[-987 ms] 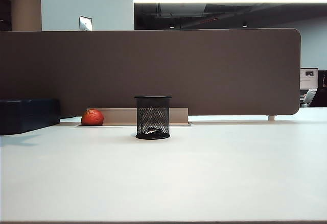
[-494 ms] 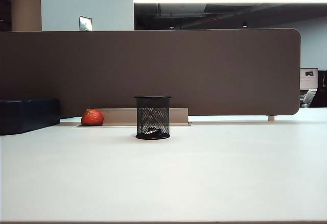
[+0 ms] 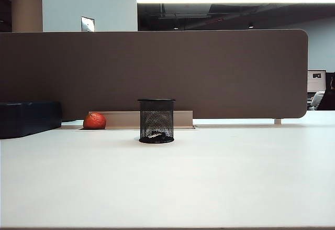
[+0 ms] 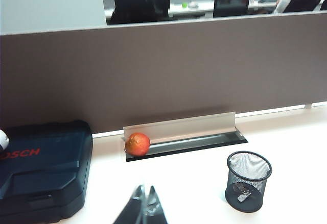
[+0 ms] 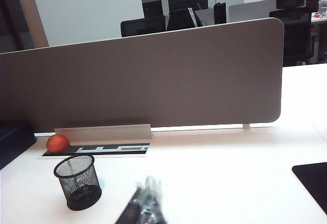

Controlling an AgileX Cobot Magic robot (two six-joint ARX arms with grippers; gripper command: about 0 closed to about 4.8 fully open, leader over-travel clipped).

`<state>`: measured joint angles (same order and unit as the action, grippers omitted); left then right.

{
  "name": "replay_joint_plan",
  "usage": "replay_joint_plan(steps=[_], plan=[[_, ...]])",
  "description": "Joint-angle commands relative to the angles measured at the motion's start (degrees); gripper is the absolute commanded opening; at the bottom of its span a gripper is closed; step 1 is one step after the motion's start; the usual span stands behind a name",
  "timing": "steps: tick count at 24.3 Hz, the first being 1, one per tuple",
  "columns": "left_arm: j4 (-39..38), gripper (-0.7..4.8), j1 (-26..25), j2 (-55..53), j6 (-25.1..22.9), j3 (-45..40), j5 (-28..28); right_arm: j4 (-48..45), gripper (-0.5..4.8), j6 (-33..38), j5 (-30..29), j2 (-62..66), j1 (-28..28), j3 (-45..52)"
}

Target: Pick up a bunch of keys from the table, then put them into the black basket.

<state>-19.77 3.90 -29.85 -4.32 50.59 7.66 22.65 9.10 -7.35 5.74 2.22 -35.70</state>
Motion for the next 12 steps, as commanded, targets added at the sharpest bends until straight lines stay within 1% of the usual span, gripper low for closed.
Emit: replay_joint_plan(steps=[1, 6, 10, 12], plan=[[0.6, -0.07, 0.0, 5.2, -0.1, -3.3, -0.2, 1.6, -0.05, -0.3, 0.4, 0.0, 0.0, -0.1], [0.5, -0.07, 0.0, 13.6, 0.2, -8.9, -1.4, 0.2, -0.05, -0.8, 1.3, -0.1, 0.0, 1.9], [0.6, -0.07, 0.0, 17.6, 0.2, -11.3, -1.5, -6.6, -0.05, -0.8, 1.2, -2.7, 0.0, 8.4], [1.0, -0.07, 0.0, 18.4, 0.0, -12.1, -1.5, -7.6, -0.05, -0.8, 1.3, -4.5, 0.0, 10.6]])
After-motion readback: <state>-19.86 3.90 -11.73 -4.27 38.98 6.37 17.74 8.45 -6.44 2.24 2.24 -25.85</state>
